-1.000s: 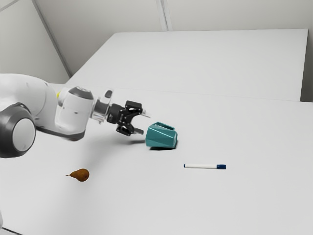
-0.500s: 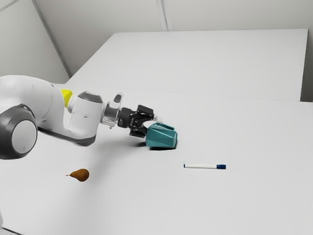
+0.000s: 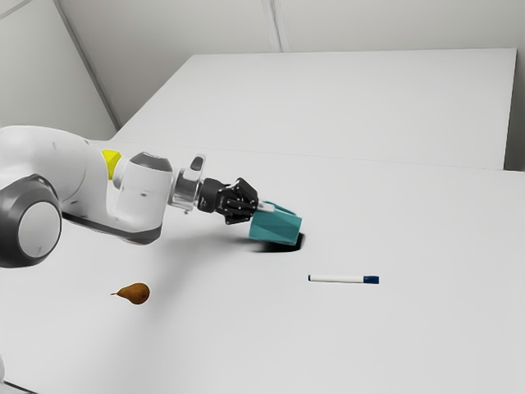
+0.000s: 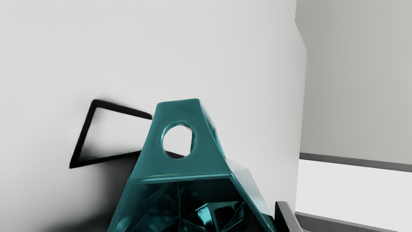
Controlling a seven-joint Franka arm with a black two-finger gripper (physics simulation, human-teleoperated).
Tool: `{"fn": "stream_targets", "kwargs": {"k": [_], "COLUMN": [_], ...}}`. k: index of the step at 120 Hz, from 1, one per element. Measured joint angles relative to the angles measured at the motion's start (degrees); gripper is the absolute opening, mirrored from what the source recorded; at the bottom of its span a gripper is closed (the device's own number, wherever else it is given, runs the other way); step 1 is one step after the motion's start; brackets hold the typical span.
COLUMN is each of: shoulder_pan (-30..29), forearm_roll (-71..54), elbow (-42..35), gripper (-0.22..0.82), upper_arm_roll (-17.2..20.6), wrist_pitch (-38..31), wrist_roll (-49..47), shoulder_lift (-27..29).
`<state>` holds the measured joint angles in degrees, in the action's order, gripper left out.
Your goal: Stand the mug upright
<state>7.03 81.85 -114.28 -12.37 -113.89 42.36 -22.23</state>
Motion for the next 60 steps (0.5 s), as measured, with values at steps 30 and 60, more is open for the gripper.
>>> {"fn": "stream_targets", "kwargs": {"k": [30, 60], "shoulder_pan": [0.0, 0.4], "forearm_roll": [-16.7, -63.2], "elbow": [8.5, 24.1], "gripper": [-0.17, -0.18], "upper_arm_roll": [0.7, 0.7], "wrist_pitch": [-1.7, 4.2], "wrist_roll": [-2.1, -10.7], "shoulder_lift": [4.8, 3.4]}}
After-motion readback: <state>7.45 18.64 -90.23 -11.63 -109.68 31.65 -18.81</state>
